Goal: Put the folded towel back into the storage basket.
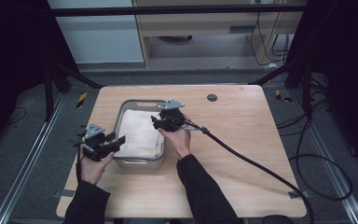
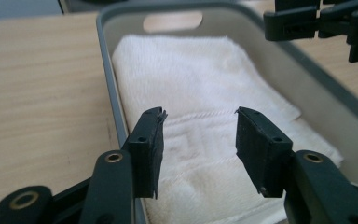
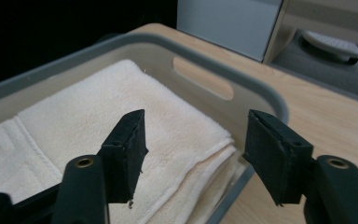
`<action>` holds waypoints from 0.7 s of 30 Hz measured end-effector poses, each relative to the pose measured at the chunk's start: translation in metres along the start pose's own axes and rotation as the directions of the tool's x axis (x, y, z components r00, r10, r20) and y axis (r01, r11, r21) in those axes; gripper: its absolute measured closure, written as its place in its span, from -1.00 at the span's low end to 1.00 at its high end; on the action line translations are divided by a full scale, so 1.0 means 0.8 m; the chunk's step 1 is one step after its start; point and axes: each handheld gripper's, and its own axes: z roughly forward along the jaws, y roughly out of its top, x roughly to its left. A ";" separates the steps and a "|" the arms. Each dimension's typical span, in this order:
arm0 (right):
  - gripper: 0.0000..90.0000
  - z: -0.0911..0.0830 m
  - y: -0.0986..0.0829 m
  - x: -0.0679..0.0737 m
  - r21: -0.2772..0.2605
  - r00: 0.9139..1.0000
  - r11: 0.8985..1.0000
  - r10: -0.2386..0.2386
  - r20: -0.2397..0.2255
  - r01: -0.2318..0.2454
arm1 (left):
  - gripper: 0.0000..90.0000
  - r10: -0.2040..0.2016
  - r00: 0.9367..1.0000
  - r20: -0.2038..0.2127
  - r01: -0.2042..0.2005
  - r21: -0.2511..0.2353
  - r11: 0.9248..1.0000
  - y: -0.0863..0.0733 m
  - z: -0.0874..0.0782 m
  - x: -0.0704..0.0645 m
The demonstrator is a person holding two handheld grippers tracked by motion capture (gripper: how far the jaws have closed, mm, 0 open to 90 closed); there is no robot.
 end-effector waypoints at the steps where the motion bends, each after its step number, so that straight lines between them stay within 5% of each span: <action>1: -0.23 -0.007 0.002 -0.003 -0.012 1.000 1.000 0.005 0.000 -0.005 | 0.10 0.000 1.000 0.006 0.000 -0.020 1.000 0.002 -0.005 -0.001; 5: -0.37 -0.040 0.007 -0.019 -0.061 1.000 0.998 0.020 0.004 -0.020 | 0.00 0.011 1.000 -0.004 -0.011 -0.075 0.997 0.005 -0.019 -0.008; 11: -0.53 -0.103 -0.001 -0.052 -0.090 1.000 0.996 0.018 0.020 -0.016 | -0.22 0.022 0.999 -0.031 -0.025 -0.093 0.995 -0.002 -0.025 -0.013; 21: -0.64 -0.203 -0.064 -0.109 -0.107 0.995 0.991 0.086 0.045 -0.080 | -0.38 0.014 0.999 -0.045 -0.020 -0.132 0.991 -0.020 -0.036 -0.003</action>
